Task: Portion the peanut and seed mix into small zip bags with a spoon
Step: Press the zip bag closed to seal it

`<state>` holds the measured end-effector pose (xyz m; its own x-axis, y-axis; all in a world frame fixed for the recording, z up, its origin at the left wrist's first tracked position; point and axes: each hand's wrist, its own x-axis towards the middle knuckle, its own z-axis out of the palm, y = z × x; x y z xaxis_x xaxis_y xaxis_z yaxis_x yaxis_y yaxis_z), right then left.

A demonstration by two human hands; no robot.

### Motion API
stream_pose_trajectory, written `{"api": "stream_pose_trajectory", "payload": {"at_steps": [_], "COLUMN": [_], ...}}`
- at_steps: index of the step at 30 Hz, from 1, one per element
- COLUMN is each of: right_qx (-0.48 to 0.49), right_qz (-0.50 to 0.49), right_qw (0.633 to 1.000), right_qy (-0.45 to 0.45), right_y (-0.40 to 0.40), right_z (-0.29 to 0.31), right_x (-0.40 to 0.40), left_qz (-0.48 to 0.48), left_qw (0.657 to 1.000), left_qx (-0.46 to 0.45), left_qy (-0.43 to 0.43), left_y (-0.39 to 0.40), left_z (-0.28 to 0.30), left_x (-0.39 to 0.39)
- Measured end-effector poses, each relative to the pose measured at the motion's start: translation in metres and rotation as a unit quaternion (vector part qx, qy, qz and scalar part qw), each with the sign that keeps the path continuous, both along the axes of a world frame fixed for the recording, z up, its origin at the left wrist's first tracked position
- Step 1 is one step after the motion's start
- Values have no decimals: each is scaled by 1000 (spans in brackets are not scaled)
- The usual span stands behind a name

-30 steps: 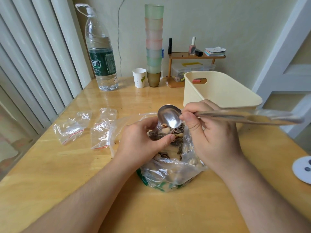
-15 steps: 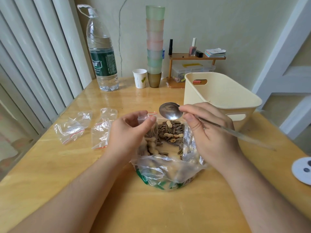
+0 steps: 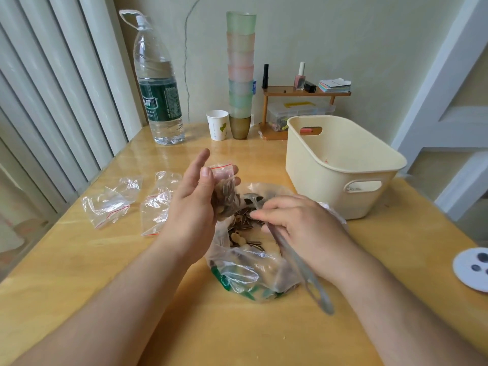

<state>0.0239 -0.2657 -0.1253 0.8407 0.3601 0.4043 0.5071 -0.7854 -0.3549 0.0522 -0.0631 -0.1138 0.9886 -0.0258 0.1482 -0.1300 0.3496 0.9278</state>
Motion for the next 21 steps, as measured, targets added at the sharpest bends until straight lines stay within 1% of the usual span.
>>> {"api": "stream_pose_trajectory", "payload": {"at_steps": [1,2,4,5,7,9,10,11,13,14,16,18,19,21], "right_qx": [-37,-49,-65,-58,4,132,204,280,423,459,472,459,451,450], "right_qz": [-6,2,-4,-9,-38,-76,-90,-84,-16,18,58,79,81,72], "right_qw": [999,999,998,998,999,988,975,956,901,879,862,864,867,868], "right_qy": [4,12,20,22,15,-6,-4,16,90,126,175,192,196,199], "right_y": [2,2,0,0,-1,-3,-4,-2,2,5,10,12,13,11], "right_z": [2,2,0,1,5,9,12,17,27,30,32,29,28,26], "right_x": [-3,-5,-4,-4,-4,-1,0,-1,-5,-7,-11,-11,-10,-9], "left_qz": [-11,-26,-54,-64,-85,-108,-115,-118,-123,-129,-129,-118,-116,-117], "left_qw": [1000,999,997,996,993,992,992,992,992,990,984,976,974,976], "left_qx": [-6,-16,-45,-57,-72,-67,-58,-40,2,27,82,129,138,129], "left_qy": [7,14,31,39,38,25,14,0,-36,-58,-96,-128,-138,-128], "left_y": [0,0,-2,-3,-5,-7,-8,-9,-10,-12,-14,-16,-17,-17], "left_z": [1,2,4,3,4,3,3,2,-1,0,-1,0,0,-1], "left_x": [-1,-3,-7,-7,-10,-12,-12,-13,-14,-17,-21,-25,-26,-26]}}
